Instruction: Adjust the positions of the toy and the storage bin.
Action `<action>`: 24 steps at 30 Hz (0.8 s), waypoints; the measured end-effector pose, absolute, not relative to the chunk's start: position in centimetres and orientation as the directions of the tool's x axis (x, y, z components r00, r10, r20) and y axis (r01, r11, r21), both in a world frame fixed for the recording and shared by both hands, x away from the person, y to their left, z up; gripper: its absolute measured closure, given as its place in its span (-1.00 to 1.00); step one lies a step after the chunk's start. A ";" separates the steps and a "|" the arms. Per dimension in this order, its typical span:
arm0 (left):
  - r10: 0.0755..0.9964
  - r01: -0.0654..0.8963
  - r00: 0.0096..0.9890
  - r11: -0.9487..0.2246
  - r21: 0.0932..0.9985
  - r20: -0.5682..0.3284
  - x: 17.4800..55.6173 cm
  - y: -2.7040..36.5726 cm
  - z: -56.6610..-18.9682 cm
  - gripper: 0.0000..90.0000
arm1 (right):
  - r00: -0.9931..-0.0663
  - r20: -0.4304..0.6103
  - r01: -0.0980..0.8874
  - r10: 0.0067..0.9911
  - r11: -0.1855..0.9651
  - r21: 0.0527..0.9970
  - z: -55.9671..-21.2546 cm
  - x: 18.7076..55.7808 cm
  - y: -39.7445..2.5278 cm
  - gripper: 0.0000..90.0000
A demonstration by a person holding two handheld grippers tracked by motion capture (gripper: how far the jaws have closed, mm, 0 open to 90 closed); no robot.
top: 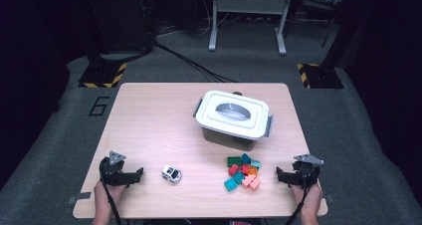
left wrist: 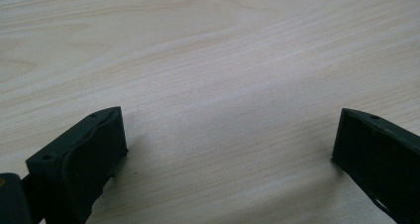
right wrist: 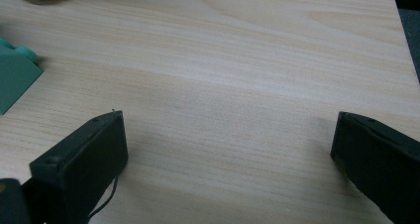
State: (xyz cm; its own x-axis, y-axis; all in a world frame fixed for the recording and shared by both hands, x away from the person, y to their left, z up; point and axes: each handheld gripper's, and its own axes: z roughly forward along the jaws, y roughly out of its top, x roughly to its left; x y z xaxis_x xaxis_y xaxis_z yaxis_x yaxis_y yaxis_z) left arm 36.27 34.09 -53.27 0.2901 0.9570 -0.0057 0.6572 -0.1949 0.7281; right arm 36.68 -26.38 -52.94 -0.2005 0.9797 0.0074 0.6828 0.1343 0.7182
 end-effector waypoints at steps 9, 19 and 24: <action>0.951 0.655 0.309 -0.210 0.726 -0.004 36.3 34.1 -53.2 -1.00 | -0.202 0.004 0.682 0.979 0.138 0.719 -52.9 36.7 -26.4 -0.99; 0.954 0.657 0.299 -0.206 0.726 -0.001 36.3 34.0 -53.2 -1.00 | -0.199 0.007 0.683 0.980 0.134 0.718 -52.9 36.7 -26.4 -0.99; 0.955 0.648 0.295 -0.194 0.736 -0.008 36.1 34.2 -53.2 -1.00 | -0.198 0.008 0.682 0.980 0.132 0.719 -52.9 36.7 -26.4 -0.99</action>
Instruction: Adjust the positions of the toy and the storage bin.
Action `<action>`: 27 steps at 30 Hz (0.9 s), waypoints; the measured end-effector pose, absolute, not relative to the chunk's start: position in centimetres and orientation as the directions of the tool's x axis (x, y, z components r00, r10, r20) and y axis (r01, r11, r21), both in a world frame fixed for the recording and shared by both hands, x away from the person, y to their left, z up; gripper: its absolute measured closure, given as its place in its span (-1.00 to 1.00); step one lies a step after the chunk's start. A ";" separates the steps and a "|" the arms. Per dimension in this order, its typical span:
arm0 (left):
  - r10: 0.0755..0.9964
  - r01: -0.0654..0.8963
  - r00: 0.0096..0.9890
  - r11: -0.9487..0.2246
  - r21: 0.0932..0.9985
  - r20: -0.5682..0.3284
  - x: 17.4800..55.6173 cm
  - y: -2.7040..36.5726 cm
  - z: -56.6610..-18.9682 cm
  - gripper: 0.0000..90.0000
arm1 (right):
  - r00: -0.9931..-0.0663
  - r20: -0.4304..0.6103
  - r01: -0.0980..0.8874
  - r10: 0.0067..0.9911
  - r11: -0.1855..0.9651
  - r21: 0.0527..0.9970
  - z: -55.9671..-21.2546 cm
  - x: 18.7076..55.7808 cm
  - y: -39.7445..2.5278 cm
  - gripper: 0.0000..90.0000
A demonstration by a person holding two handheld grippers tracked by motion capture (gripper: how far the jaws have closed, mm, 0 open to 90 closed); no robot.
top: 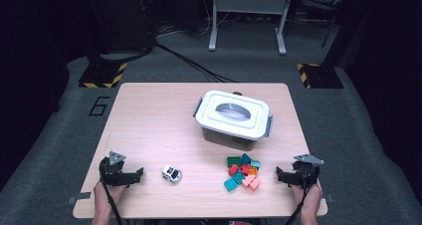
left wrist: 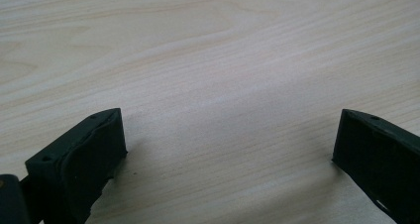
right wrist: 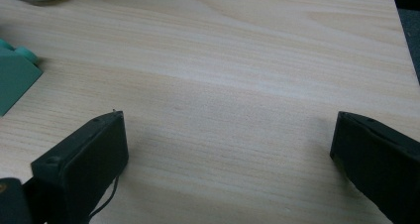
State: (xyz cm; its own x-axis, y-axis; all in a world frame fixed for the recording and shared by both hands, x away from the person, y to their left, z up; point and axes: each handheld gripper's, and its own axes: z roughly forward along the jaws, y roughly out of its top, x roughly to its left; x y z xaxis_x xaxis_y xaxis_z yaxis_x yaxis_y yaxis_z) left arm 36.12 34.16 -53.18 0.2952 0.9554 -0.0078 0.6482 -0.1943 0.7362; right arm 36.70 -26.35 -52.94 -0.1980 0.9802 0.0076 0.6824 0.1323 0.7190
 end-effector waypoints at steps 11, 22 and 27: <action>0.948 0.631 0.317 -0.189 0.753 -0.028 35.0 33.8 -51.3 -1.00 | -0.193 0.005 0.679 0.981 0.130 0.722 -53.0 36.7 -26.4 -0.98; 0.921 0.581 0.387 -0.209 0.787 -0.041 33.9 30.3 -50.1 -1.00 | -0.186 0.007 0.682 0.983 0.124 0.721 -52.9 36.6 -26.3 -0.97; 0.906 0.568 0.420 -0.220 0.793 -0.049 33.6 29.0 -49.6 -1.00 | -0.187 0.007 0.682 0.982 0.124 0.721 -52.9 36.6 -26.3 -0.96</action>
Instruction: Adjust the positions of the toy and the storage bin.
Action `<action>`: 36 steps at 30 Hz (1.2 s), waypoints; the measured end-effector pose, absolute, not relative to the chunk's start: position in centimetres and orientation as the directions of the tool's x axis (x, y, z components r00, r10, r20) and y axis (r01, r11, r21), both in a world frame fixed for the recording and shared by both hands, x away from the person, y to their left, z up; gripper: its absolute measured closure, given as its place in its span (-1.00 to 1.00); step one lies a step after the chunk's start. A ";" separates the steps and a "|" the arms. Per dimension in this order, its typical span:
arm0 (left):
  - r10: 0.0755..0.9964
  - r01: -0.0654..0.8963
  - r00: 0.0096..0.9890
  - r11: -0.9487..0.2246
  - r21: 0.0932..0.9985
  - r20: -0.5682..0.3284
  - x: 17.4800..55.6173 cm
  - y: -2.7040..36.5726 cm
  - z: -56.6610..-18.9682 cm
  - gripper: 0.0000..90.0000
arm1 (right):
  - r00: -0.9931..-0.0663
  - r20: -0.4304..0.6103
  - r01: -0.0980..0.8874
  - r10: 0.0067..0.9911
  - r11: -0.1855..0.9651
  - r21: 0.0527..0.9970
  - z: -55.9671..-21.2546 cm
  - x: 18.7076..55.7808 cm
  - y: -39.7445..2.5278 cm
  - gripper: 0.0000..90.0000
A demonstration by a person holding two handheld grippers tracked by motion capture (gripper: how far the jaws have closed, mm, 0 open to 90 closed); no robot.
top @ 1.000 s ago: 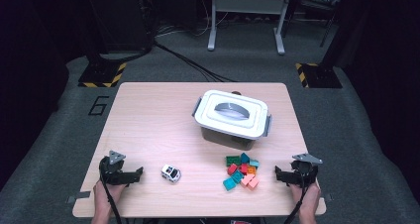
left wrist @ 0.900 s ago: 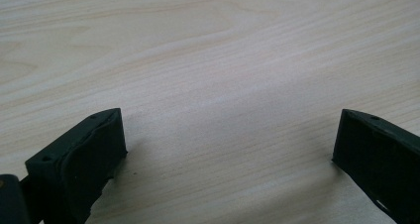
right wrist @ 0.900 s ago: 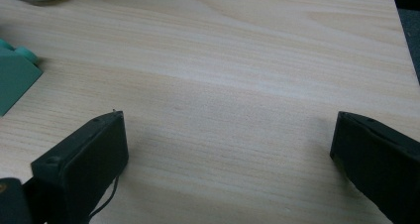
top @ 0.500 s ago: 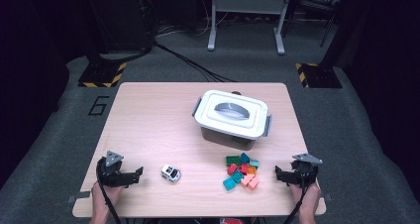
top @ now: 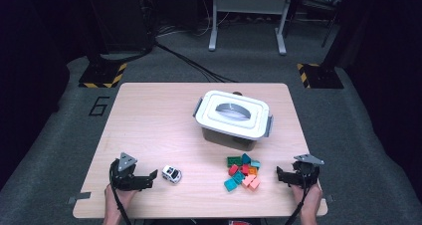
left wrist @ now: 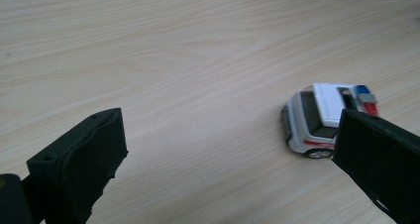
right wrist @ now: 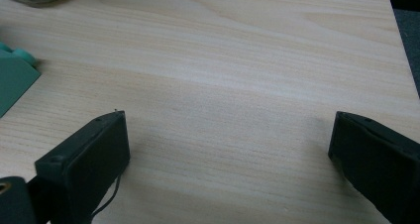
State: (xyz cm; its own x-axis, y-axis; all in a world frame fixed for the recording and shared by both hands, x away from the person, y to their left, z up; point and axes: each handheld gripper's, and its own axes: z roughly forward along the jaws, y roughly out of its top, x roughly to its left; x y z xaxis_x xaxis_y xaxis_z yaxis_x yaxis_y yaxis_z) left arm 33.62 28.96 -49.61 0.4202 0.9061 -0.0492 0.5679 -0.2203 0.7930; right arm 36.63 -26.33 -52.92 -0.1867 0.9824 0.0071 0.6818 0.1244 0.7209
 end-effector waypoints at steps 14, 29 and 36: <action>0.856 0.559 0.514 -0.285 0.778 -0.056 33.6 24.4 -50.3 -1.00 | -0.193 -0.002 0.677 0.981 0.134 0.724 -52.9 36.6 -26.3 -0.96; 0.836 0.580 0.548 -0.361 0.731 -0.022 34.6 22.3 -52.2 -1.00 | -0.189 -0.010 0.672 0.982 0.137 0.728 -52.9 36.5 -26.1 -0.94; 0.835 0.570 0.551 -0.366 0.735 -0.012 34.4 21.9 -52.4 -0.81 | -0.189 -0.010 0.673 0.982 0.137 0.726 -52.9 36.5 -26.1 -0.93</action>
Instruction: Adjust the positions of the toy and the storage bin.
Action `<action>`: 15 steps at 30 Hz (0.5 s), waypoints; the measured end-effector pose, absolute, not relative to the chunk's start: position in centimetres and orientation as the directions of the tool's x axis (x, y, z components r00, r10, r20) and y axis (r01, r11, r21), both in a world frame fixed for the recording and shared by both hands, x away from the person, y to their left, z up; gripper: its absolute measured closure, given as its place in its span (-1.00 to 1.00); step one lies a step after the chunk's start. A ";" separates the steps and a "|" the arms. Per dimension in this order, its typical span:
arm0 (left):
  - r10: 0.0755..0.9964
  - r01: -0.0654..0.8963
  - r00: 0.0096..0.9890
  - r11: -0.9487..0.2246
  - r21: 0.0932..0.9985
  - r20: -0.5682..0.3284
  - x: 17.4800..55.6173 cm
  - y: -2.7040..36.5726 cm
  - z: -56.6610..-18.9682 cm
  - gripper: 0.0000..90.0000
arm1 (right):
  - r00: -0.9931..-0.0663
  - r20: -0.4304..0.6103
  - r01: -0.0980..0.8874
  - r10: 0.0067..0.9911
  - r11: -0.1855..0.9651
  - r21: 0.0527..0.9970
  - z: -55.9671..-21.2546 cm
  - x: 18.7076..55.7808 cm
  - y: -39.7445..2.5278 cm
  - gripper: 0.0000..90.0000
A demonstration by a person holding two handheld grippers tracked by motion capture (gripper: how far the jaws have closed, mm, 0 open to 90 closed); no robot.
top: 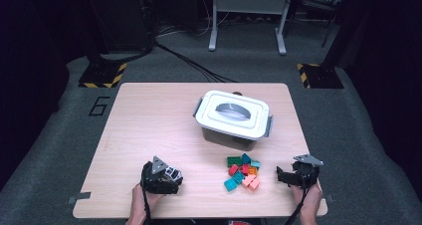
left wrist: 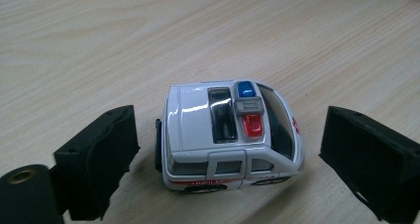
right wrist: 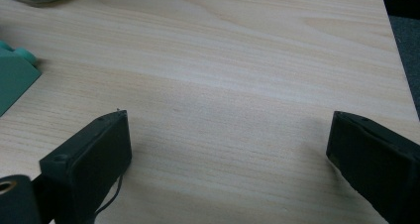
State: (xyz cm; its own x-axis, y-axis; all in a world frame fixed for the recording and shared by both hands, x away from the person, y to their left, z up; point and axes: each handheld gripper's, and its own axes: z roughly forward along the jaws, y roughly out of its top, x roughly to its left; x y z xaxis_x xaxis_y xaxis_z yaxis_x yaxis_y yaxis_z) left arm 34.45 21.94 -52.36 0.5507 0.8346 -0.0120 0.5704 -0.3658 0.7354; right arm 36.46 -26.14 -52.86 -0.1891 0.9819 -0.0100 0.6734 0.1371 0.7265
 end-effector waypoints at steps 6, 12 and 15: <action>0.844 0.568 0.537 -0.369 0.736 0.009 34.2 21.6 -52.7 -0.47 | -0.191 -0.014 0.667 0.982 0.140 0.732 -52.9 36.5 -26.2 -0.92; 0.853 0.565 0.522 -0.355 0.745 0.011 33.9 21.4 -52.8 -0.46 | -0.191 -0.018 0.664 0.981 0.143 0.734 -52.9 36.5 -26.2 -0.92; 0.850 0.566 0.527 -0.361 0.741 0.011 33.9 21.5 -52.8 -0.46 | -0.191 -0.018 0.664 0.982 0.142 0.734 -52.9 36.5 -26.2 -0.92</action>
